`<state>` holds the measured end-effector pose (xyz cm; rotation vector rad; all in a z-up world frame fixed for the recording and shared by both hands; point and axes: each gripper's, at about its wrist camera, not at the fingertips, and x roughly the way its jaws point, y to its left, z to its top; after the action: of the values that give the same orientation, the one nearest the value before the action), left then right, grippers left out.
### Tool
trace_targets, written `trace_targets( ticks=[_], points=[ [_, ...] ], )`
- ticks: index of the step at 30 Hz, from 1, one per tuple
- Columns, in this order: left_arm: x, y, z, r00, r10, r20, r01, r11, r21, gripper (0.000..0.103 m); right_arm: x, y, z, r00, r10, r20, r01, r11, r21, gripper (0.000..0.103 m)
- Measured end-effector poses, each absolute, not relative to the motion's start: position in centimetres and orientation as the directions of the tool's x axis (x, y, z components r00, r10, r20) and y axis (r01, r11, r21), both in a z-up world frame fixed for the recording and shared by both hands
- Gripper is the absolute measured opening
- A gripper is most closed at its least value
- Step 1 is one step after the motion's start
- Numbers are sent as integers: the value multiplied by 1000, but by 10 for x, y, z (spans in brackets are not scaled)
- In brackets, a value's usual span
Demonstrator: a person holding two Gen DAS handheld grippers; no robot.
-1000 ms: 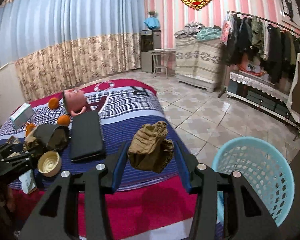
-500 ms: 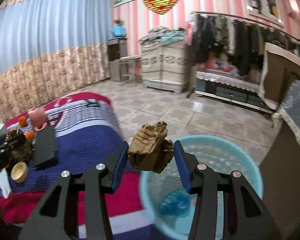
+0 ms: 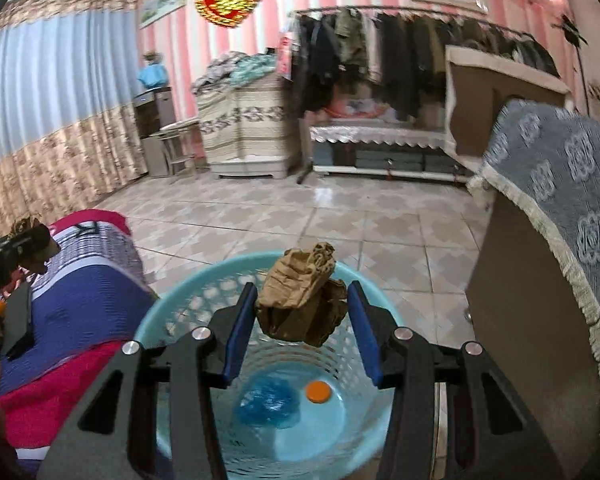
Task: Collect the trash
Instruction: 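Carry the brown paper bag over the blue basket and open the right tool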
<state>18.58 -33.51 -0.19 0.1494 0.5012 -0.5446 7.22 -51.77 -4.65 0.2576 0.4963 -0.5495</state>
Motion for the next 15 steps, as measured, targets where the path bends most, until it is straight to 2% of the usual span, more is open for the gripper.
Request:
trace_targets(
  ticks=[9, 12, 15],
  points=[
    [186, -390, -47, 663, -535, -524, 603, 796, -48, 42, 47, -563, -68, 686, -487, -541, 650, 743, 157, 46],
    [188, -407, -74, 640, -500, -584, 623, 782, 13, 42, 45, -567, -69, 683, -490, -541, 658, 735, 164, 46],
    [191, -412, -78, 616, -516, -596, 648, 761, 11, 42, 52, -563, -73, 688, -469, -553, 645, 745, 170, 46]
  ],
)
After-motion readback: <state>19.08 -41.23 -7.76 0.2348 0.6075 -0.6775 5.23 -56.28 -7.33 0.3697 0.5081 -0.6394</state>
